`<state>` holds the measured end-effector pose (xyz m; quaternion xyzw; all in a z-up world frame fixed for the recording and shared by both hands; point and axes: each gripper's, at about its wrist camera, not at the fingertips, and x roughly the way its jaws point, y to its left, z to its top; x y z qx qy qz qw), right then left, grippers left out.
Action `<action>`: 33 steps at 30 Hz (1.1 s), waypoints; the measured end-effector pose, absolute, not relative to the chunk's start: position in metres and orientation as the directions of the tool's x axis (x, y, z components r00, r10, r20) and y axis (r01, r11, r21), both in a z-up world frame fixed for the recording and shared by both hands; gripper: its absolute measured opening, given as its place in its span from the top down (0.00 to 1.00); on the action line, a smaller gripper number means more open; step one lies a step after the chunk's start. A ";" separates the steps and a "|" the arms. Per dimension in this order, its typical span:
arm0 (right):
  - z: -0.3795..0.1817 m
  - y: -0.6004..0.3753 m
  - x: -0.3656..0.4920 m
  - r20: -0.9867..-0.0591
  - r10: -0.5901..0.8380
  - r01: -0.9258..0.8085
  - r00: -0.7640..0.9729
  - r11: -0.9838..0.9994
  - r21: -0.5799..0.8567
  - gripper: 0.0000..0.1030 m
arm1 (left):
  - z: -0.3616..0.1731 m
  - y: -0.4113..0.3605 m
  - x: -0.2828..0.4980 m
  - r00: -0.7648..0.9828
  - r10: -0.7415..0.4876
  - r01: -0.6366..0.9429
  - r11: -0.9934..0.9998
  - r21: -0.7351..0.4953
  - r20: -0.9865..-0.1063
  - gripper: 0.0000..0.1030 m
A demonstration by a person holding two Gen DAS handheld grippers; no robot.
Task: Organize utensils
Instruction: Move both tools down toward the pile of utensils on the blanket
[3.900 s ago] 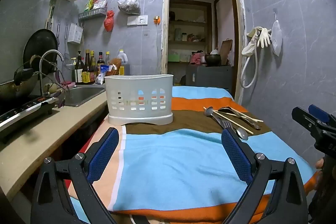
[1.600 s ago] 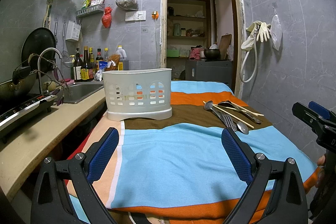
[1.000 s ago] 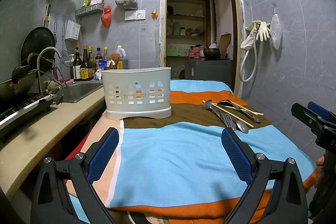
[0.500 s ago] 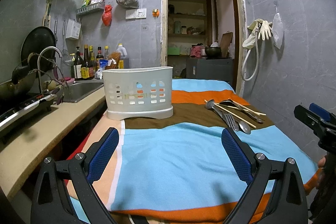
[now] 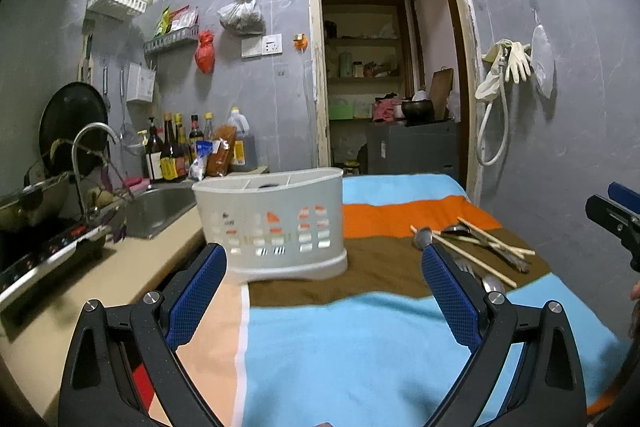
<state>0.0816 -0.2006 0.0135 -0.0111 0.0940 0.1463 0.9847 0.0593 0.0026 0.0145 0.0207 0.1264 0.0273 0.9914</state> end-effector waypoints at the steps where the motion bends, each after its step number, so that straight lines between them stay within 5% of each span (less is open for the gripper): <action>1: 0.020 -0.203 0.089 -0.190 0.289 -0.293 0.938 0.956 0.004 0.00 | 0.018 0.002 0.065 0.966 0.059 -0.048 0.998 0.049 -0.253 0.07; 18: 0.070 -0.227 0.195 -0.255 0.316 -0.340 0.914 0.938 -0.058 0.00 | 0.051 -0.032 0.164 0.949 0.003 0.024 0.996 0.084 -0.314 0.07; 33: 0.024 -0.238 0.295 -0.483 0.370 -0.404 0.793 0.914 0.037 0.01 | 0.012 -0.051 0.241 0.869 -0.145 0.193 0.980 0.055 -0.473 0.07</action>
